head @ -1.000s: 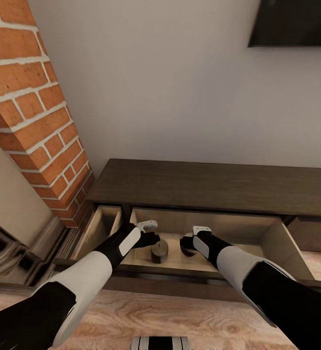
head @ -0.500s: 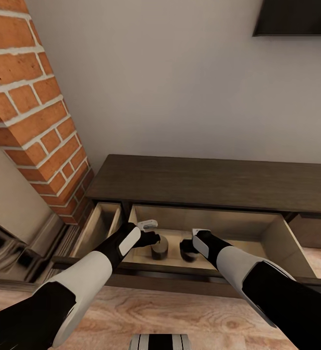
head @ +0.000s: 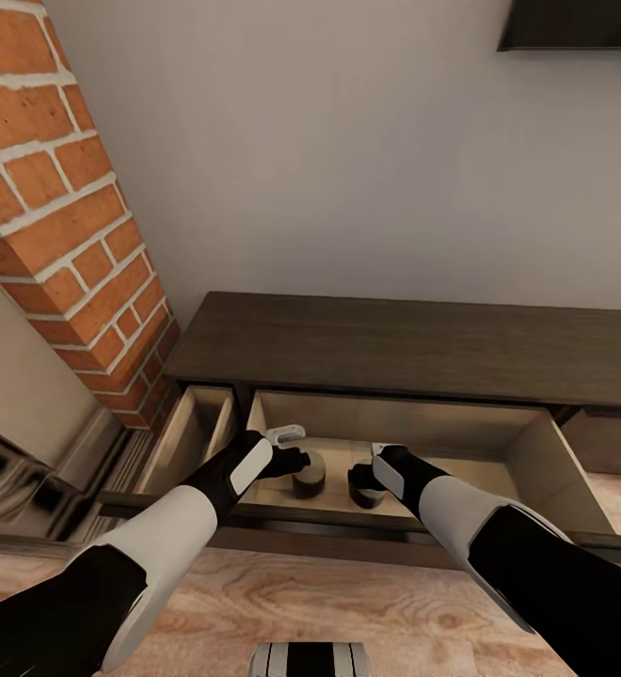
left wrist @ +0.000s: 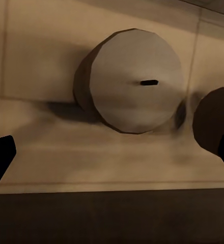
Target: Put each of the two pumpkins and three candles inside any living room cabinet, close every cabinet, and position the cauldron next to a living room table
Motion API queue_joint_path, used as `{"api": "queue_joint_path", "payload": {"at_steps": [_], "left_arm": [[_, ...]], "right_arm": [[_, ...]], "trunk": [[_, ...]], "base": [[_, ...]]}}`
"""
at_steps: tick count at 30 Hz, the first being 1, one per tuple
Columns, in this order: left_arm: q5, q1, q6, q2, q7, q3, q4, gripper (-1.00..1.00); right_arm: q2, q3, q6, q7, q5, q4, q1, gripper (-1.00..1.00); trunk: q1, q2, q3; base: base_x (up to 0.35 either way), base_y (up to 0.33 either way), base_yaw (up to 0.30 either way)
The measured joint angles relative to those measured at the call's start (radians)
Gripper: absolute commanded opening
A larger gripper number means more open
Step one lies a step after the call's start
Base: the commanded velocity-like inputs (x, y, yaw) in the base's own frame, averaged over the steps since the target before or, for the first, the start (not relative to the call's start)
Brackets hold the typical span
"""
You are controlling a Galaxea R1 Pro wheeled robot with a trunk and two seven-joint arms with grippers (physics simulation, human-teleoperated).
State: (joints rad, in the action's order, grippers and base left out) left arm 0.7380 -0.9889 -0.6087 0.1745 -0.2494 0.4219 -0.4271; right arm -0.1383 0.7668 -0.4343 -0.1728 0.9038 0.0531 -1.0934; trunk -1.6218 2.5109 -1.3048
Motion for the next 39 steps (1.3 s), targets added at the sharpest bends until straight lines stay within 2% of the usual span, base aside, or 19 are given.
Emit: {"api": "queue_joint_path", "payload": {"at_steps": [1,19,39], "left_arm": [[0.000,0.000,0.000,0.000,0.000,0.000,0.000,1.00],[0.000,0.000,0.000,0.000,0.000,0.000,0.000,1.00],[0.001,0.000,-0.005,0.000,0.000,0.000,0.002,1.00]], "right_arm": [[0.000,0.000,0.000,0.000,0.000,0.000,0.000,1.00],[-0.002,0.006,0.001,0.000,0.000,0.000,0.000,1.00],[-0.002,0.007,0.001,0.000,0.000,0.000,0.001,1.00]], "trunk": [[0.000,0.000,0.000],[0.000,0.000,0.000],[0.009,-0.005,0.077]], "base": [[0.000,0.000,0.000],[0.000,0.000,0.000],[0.000,0.000,0.000]]}}
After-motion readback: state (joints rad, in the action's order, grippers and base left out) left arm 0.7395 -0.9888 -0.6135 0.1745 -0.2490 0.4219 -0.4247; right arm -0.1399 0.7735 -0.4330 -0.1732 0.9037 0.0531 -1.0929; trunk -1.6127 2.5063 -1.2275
